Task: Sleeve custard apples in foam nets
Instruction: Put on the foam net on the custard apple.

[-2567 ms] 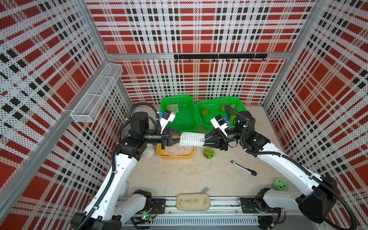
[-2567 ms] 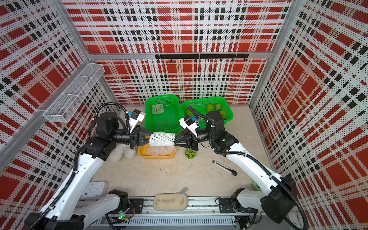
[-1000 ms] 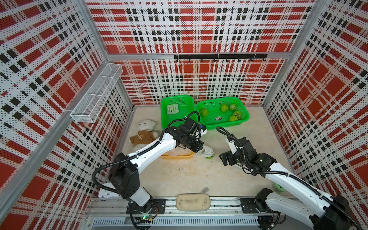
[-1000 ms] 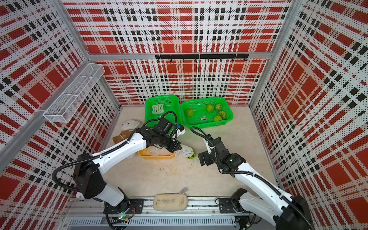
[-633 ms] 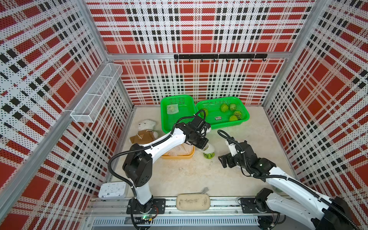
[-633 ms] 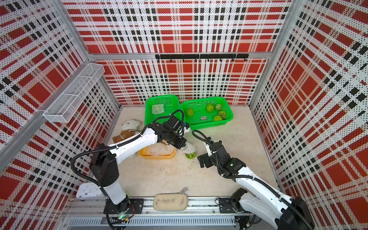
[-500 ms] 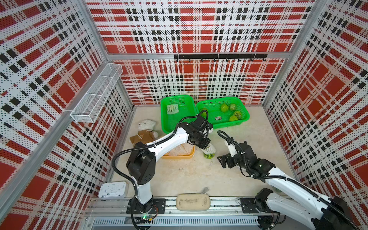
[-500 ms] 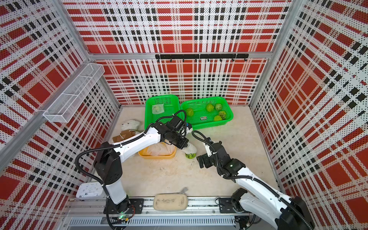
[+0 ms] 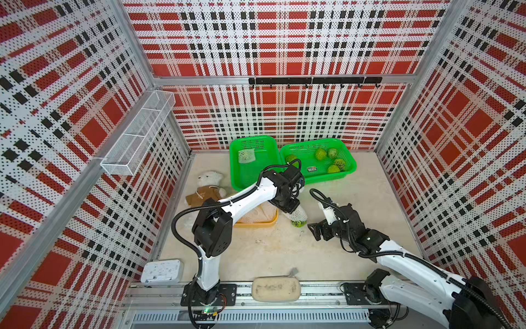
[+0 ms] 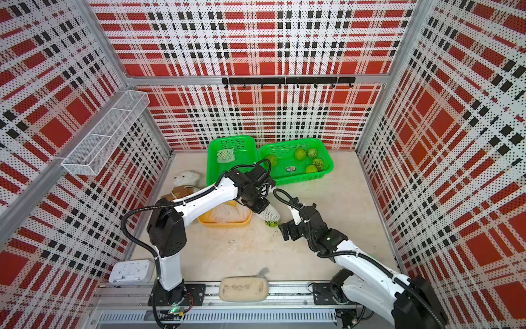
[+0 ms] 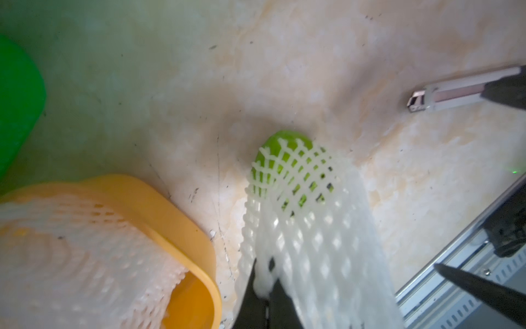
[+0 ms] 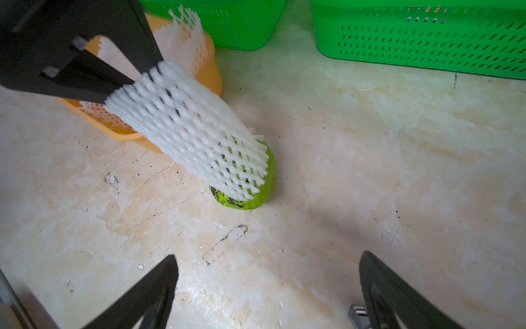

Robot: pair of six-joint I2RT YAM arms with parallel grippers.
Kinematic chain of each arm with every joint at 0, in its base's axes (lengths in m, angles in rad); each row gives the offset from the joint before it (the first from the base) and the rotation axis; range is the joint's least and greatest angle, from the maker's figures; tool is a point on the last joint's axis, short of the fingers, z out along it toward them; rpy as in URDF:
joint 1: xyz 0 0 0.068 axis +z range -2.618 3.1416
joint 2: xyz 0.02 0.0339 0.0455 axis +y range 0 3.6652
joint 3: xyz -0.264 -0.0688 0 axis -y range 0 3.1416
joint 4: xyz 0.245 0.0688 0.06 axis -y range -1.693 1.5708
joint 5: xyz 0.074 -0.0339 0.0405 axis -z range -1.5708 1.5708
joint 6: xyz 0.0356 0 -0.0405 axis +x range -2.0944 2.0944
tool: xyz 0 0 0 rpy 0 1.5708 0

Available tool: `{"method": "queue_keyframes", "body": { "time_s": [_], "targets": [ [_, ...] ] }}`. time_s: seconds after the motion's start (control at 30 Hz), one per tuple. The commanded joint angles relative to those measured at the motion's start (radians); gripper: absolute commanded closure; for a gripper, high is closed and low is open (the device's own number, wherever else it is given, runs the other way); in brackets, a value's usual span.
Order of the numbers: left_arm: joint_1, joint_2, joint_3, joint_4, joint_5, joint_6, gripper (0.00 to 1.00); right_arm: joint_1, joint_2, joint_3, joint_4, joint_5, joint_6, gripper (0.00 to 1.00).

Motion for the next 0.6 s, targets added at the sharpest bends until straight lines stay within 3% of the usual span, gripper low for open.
{"method": "queue_keyframes", "body": {
  "time_s": [0.0, 0.2, 0.57],
  "targets": [
    [0.007, -0.032, -0.023, -0.051, -0.034, 0.020, 1.00, -0.010, 0.024, 0.002, 0.066, -0.021, -0.026, 0.00],
    [-0.030, -0.015, -0.023, -0.007, 0.090, 0.038, 1.00, -0.028, 0.030, -0.002, 0.093, -0.032, -0.033, 0.00],
    [-0.037, 0.106, 0.143, 0.002, 0.066, 0.024, 1.00, -0.068, 0.018, -0.037, 0.135, -0.047, -0.050, 0.00]
  ]
}}
